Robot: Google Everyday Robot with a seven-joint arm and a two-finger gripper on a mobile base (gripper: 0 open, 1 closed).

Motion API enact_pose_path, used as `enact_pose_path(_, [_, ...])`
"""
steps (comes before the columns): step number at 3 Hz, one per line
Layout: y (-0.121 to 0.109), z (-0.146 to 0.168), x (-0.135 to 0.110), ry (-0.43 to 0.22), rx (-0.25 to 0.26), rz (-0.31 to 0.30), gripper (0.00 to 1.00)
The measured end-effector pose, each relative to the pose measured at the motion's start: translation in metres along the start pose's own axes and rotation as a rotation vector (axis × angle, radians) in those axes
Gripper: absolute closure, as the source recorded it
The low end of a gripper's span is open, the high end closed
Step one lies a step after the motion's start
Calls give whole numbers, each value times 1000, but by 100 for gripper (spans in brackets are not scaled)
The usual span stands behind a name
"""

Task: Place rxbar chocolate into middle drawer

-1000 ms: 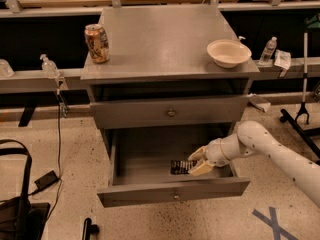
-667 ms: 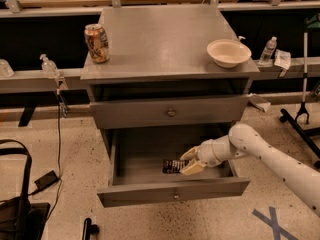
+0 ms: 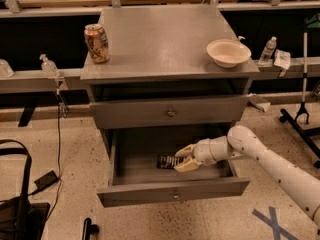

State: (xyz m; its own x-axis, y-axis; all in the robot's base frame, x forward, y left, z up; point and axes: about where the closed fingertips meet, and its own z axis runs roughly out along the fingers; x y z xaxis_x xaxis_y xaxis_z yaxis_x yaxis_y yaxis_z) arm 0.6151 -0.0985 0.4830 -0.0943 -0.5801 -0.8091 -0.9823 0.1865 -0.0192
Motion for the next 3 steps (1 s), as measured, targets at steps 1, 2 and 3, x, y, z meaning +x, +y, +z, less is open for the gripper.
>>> enact_pose_path(1, [-2, -4, -6, -42, 12, -1, 61])
enact_pose_path(2, [-1, -1, -6, -42, 7, -2, 36])
enact_pose_path(3, [0, 1, -7, -43, 2, -2, 14])
